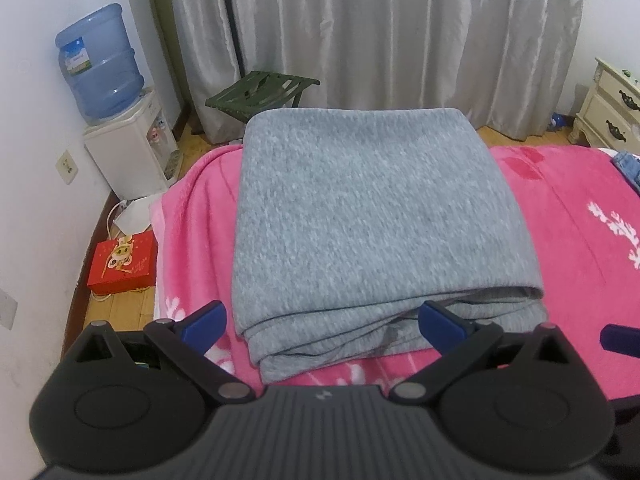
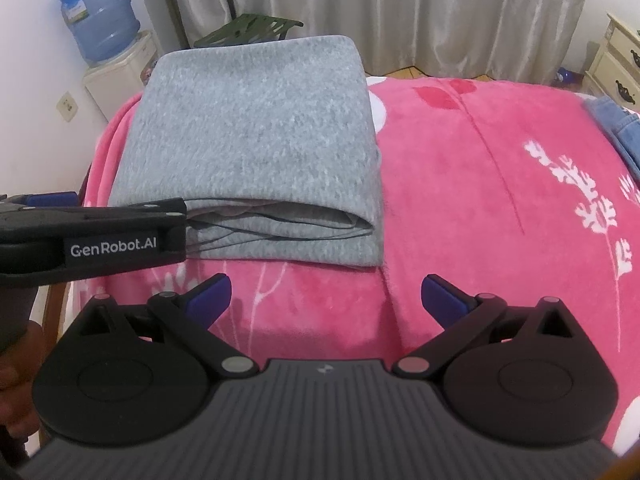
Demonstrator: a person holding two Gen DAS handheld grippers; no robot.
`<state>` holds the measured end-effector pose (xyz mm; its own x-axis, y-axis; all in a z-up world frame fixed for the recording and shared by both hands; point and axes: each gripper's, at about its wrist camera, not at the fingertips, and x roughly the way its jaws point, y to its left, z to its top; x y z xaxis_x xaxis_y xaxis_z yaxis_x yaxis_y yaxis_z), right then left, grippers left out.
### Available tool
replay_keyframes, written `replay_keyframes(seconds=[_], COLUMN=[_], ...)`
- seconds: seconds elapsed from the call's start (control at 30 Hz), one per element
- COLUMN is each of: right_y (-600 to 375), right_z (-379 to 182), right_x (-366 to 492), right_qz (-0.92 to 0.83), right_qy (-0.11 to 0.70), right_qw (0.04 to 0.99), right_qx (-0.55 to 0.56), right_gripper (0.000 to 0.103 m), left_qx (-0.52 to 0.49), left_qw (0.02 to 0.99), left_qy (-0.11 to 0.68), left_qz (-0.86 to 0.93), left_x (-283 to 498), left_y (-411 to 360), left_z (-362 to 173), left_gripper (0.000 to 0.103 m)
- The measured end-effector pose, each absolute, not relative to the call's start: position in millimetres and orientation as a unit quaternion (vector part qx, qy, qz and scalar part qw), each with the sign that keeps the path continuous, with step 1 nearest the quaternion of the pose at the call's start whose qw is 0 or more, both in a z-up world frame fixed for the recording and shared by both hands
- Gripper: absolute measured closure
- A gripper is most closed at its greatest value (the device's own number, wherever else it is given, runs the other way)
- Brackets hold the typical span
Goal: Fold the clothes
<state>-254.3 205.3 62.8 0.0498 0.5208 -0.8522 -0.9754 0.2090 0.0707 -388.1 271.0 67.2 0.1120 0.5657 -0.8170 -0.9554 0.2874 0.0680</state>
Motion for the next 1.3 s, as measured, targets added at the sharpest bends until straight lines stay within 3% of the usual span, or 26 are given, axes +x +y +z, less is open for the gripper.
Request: replay_keyframes(seconds=[0.63, 0.87, 1.03, 1.13, 1.17, 1.2, 1.3], right_y=[206.2, 190.9, 188.0, 202.0, 207.7, 212.9, 218.8], right_z=[64.7, 66.0, 61.0, 56.2, 55.0, 56.6, 59.3], right_x=[-257.6, -225.6, -153.8, -131.9, -128.4, -134.0, -161.8], right_qz=[0.562, 0.544, 0.541, 0.560, 0.567, 0.578, 0.624], right_qy=[0.393, 0.361, 0.451, 0.494, 0.502, 0.492, 0.441], right_qw=[0.667, 0.710, 0.695, 0.660, 0.649, 0.644, 0.628], right_qx=[-0.291, -0.263, -0.140, -0.088, -0.079, -0.091, -0.148], right_gripper=[0.001, 0.001, 0.003, 0.012, 0.021, 0.028, 0.036], left_qx=[-0.241, -0.223, -0.234, -0.270, -0.280, -0.287, -0.285], left_qw=[0.707, 0.716, 0.698, 0.707, 0.710, 0.715, 0.739], left_qy=[0.392, 0.366, 0.370, 0.372, 0.369, 0.363, 0.351], left_qz=[0.537, 0.551, 0.567, 0.538, 0.530, 0.524, 0.499], left_x=[-389.3, -424.3, -447.1, -461.2, -466.9, -473.1, -486.5], left_y=[268.9, 282.7, 312.9, 326.4, 327.8, 327.7, 317.5], left_z=[67.8, 62.9, 53.0, 47.5, 46.7, 46.5, 46.5], left_gripper=[0.000, 0.000, 0.000, 0.001, 0.001, 0.001, 0.001])
